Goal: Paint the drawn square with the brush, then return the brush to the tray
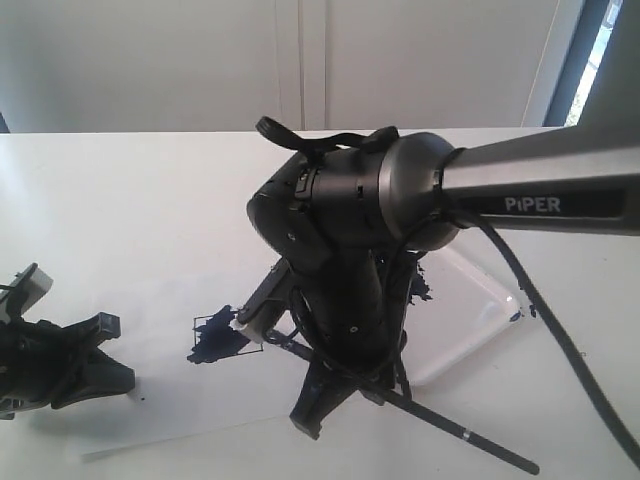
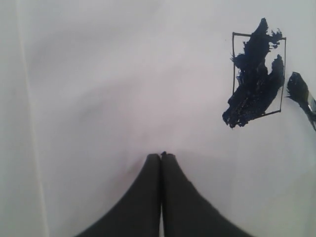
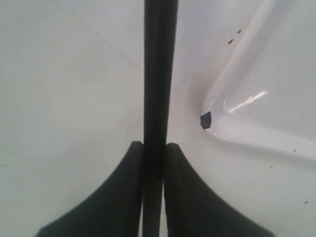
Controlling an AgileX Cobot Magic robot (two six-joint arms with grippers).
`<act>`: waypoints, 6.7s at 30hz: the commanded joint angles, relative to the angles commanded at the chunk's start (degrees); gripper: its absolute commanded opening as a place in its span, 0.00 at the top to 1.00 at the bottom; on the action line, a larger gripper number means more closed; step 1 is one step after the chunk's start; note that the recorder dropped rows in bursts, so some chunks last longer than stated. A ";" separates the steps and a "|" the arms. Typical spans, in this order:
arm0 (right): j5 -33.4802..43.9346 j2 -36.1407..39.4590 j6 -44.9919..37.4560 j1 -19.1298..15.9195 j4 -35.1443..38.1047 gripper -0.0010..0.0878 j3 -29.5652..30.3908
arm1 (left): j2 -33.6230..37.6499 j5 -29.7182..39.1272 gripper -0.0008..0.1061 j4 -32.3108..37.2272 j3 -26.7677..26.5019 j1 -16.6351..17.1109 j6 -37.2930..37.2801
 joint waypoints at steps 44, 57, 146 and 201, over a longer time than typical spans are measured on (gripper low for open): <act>0.00 8.35 3.04 3.14 -7.48 0.99 -9.09 | 0.00 -0.12 0.99 0.00 0.00 0.00 0.00; 0.00 8.35 4.39 2.26 -10.21 0.99 -9.09 | 0.00 -0.12 0.99 0.00 0.00 0.00 0.00; 0.00 1.69 1.30 3.26 -5.80 0.99 -4.74 | 0.00 -0.10 0.99 0.00 0.00 0.00 0.00; 0.00 7.22 4.03 6.07 -13.29 0.99 -11.97 | 0.00 -0.93 0.99 0.00 0.00 0.00 0.10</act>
